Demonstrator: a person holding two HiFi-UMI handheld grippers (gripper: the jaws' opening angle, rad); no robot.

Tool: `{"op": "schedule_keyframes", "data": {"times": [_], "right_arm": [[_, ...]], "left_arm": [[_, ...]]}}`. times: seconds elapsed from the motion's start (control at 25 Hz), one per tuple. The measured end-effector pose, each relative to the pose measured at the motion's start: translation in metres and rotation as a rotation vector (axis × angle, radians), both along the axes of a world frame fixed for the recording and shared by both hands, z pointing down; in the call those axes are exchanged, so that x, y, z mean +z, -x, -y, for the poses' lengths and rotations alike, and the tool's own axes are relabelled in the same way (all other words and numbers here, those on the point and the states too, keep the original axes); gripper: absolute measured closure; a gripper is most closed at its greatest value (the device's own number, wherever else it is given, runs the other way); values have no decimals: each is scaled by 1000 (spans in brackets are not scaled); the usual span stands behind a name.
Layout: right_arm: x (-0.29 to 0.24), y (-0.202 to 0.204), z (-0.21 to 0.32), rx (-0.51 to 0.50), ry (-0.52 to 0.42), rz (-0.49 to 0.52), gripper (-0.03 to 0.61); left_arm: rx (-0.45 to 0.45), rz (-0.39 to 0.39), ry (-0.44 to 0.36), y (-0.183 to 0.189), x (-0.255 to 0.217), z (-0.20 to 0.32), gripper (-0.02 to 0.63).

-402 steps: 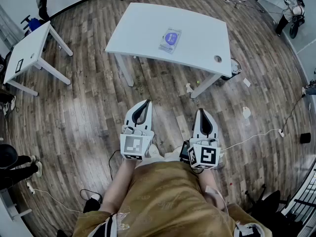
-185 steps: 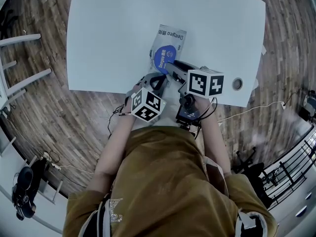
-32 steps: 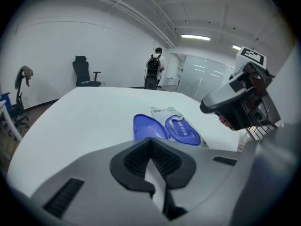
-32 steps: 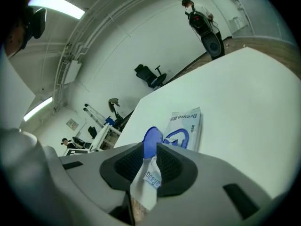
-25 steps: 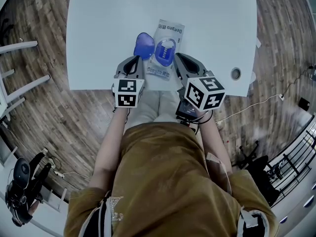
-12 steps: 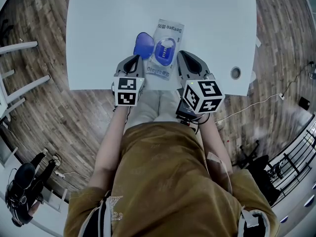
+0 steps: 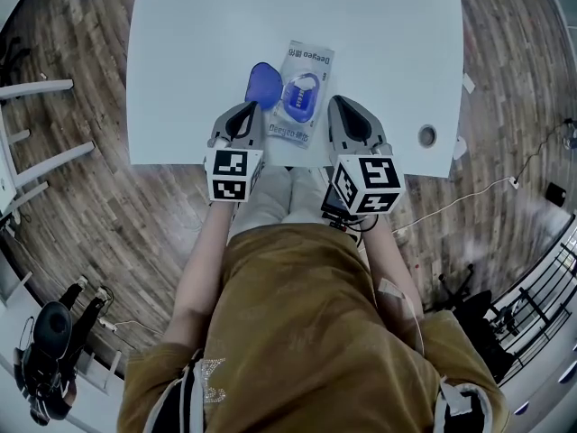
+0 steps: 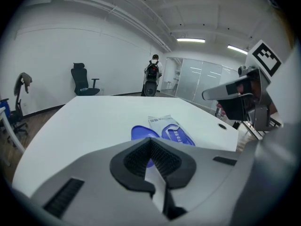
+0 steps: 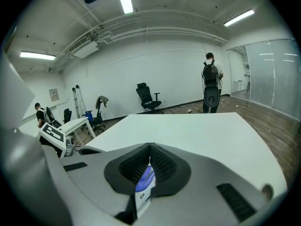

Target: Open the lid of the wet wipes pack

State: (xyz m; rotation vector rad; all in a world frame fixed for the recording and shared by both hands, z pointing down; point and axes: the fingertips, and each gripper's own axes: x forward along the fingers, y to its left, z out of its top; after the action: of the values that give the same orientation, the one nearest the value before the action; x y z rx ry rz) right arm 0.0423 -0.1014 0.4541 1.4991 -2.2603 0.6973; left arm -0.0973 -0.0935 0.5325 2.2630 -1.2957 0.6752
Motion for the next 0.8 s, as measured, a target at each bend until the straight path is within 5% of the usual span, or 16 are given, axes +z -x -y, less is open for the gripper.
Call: {"op": "schedule_keyframes", "data": {"times": [0.52, 0.8], "right_arm": [[-44, -5, -10, 14, -144, 7, 568], [-76, -11, -10, 27, -233, 26, 568]], "left_arm": [[-72, -55, -297, 5, -97, 2, 612], [-64, 0, -401, 7, -130, 1, 612]]}}
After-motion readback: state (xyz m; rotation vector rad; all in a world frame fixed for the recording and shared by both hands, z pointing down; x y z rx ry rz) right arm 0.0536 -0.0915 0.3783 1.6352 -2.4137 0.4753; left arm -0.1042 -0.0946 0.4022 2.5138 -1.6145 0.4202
